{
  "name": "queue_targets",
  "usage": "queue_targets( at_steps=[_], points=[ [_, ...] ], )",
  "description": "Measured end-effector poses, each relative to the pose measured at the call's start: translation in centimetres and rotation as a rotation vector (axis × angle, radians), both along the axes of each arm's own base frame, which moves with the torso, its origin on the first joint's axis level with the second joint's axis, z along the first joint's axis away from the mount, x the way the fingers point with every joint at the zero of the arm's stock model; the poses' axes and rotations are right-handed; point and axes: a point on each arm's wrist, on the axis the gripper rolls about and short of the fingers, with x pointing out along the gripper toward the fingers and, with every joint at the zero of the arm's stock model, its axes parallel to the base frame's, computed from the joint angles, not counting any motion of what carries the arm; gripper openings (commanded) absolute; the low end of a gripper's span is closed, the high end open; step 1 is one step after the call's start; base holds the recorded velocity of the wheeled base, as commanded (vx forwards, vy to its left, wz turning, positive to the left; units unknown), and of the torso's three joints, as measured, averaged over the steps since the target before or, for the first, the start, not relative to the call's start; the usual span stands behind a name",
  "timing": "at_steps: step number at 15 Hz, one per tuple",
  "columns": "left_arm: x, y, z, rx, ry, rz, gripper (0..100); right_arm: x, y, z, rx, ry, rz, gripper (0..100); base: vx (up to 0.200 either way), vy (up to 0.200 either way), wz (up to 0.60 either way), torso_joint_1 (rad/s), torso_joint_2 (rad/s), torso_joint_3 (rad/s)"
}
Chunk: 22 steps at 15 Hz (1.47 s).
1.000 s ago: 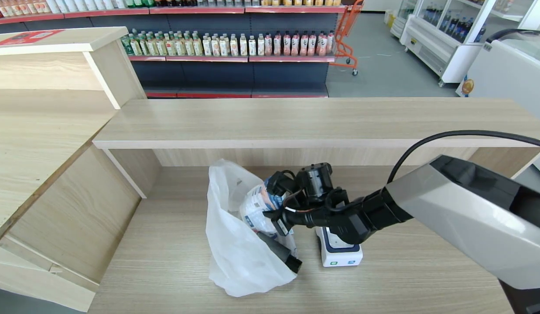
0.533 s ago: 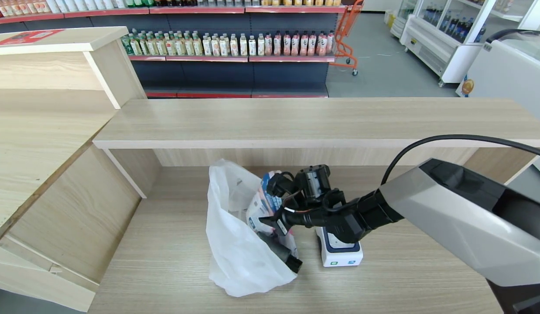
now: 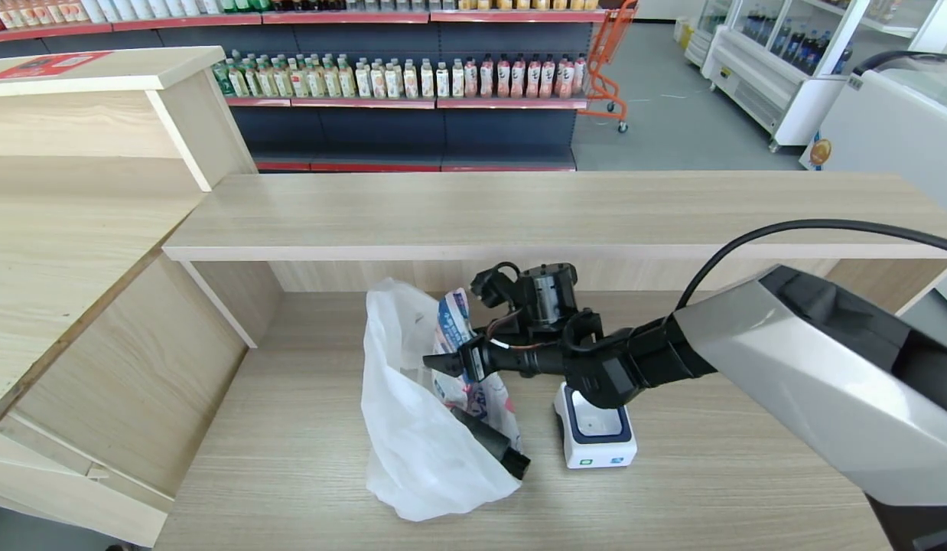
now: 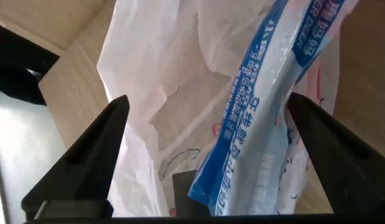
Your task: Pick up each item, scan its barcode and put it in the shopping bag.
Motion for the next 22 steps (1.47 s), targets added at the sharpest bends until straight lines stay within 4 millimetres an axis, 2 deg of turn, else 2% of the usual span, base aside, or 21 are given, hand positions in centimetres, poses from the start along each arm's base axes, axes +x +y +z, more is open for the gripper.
queue_targets(
  at_steps=[3,5,8,10,13,16,19,22],
  points=[
    [0.0,0.0,0.0,0.000,0.000,0.000,100,-0.1,-3.6,0.8,0.068,0.145,-0.115,100,0.000,0.000,0.00,0.000,0.00,0.000],
    [0.0,0.0,0.0,0.000,0.000,0.000,100,-0.6,-5.8,2.2,0.154,0.246,-0.198,100,0.000,0.000,0.00,0.000,0.00,0.000],
    [0.0,0.0,0.0,0.000,0.000,0.000,100,-2.1,-8.2,5.4,0.240,0.284,-0.254,100,0.000,0.000,0.00,0.000,0.00,0.000],
    [0.0,0.0,0.0,0.000,0.000,0.000,100,-3.9,-10.1,6.8,0.247,0.282,-0.270,100,0.000,0.000,0.00,0.000,0.00,0.000],
    [0.0,0.0,0.0,0.000,0.000,0.000,100,-9.6,-15.3,10.4,0.222,0.205,-0.293,100,0.000,0.000,0.00,0.000,0.00,0.000],
    [0.0,0.0,0.0,0.000,0.000,0.000,100,-17.2,-21.7,11.1,0.100,0.061,-0.376,100,0.000,0.000,0.00,0.000,0.00,0.000],
    [0.0,0.0,0.0,0.000,0.000,0.000,100,-24.5,-25.4,9.0,-0.017,-0.044,-0.568,100,0.000,0.000,0.00,0.000,0.00,0.000],
    [0.0,0.0,0.0,0.000,0.000,0.000,100,-31.0,-27.4,5.7,-0.061,-0.103,-0.716,100,0.000,0.000,0.00,0.000,0.00,0.000]
  ],
)
